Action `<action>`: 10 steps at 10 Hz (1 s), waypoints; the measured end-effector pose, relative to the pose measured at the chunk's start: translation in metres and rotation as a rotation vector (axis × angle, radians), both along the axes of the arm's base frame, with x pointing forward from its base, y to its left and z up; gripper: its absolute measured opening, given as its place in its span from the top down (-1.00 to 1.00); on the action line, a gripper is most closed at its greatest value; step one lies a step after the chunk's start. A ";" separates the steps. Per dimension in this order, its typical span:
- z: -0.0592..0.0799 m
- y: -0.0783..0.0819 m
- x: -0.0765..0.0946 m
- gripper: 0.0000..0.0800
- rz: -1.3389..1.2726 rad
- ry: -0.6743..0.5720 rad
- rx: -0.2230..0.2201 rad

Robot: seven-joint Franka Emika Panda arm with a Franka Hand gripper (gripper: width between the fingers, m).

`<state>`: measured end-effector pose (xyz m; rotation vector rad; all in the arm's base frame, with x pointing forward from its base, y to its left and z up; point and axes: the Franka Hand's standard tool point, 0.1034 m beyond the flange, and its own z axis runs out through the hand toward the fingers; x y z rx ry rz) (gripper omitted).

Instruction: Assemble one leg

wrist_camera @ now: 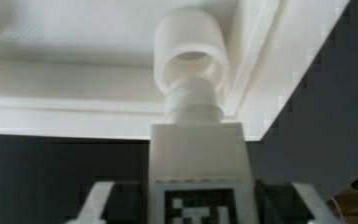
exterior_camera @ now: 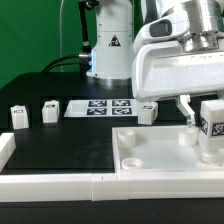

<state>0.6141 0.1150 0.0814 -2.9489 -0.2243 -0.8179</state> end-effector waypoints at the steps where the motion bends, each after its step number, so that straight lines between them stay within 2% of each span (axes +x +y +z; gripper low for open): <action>1: -0.004 0.000 -0.002 0.27 -0.001 0.006 -0.001; 5: -0.014 -0.002 -0.006 0.27 -0.003 0.021 -0.002; 9: -0.014 0.000 -0.003 0.27 -0.004 -0.013 -0.001; 10: -0.014 0.000 -0.003 0.12 -0.004 -0.013 -0.001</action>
Offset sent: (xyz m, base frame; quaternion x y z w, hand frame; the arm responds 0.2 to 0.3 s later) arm -0.0025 -0.0030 -0.0081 -0.0012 0.0028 -0.0024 1.0000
